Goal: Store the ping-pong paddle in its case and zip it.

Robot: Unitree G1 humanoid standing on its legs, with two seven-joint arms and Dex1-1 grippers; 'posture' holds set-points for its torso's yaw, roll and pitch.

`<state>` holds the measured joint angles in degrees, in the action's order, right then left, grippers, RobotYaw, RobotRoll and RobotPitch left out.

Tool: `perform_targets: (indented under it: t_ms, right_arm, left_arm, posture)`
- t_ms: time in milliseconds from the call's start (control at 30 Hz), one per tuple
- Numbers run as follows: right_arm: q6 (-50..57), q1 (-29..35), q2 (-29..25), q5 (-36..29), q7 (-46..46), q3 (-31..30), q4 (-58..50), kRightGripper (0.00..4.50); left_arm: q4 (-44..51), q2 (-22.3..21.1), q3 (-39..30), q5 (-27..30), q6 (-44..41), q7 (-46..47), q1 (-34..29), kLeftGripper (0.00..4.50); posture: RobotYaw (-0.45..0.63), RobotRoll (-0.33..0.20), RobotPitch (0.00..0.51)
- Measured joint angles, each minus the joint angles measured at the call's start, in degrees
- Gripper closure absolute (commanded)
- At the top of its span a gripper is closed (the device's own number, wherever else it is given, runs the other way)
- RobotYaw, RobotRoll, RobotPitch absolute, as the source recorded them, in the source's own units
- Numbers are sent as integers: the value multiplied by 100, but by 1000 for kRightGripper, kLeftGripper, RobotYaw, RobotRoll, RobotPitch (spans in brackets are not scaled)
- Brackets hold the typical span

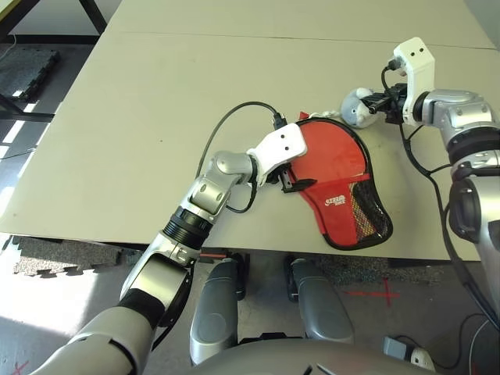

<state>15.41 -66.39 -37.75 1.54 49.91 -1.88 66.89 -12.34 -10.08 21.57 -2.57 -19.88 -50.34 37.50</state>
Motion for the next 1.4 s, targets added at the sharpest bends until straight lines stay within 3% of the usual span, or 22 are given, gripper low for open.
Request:
perform_targets:
  t_ms: [233,533,867,967,1100,1233,1400]
  right_arm:
    - [-43,0,-365,152,223,-61,-51,4476]
    - [-95,83,-1553,488,1458,-420,-219,4476]
    - [181,1371,-2501,477,3732,-636,-1098,4476]
    - [522,2222,-2885,-111,4101,-787,-2022,4476]
    - [1150,3495,-3554,-1417,4190,-1116,-3627,4476]
    - [1478,4227,-3978,-2248,4188,-1143,-4641,4476]
    - [1648,4716,-4024,-2589,4190,-1156,-5261,4476]
  left_arm:
    - [-30,15,0,2,16,0,4,0]
    - [-58,23,-4,6,29,0,4,0]
    - [-238,67,-15,30,143,8,58,0]
    - [-329,103,-9,32,193,15,89,0]
    - [-434,126,-17,34,231,21,139,0]
    - [-503,150,-16,34,240,50,162,0]
    - [-630,205,-27,36,278,80,199,0]
  posture:
    - [-98,0,252]
    - [-118,0,255]
    - [-148,0,255]
    - [-153,0,255]
    - [-152,0,257]
    - [-152,0,258]
    - [-149,0,257]
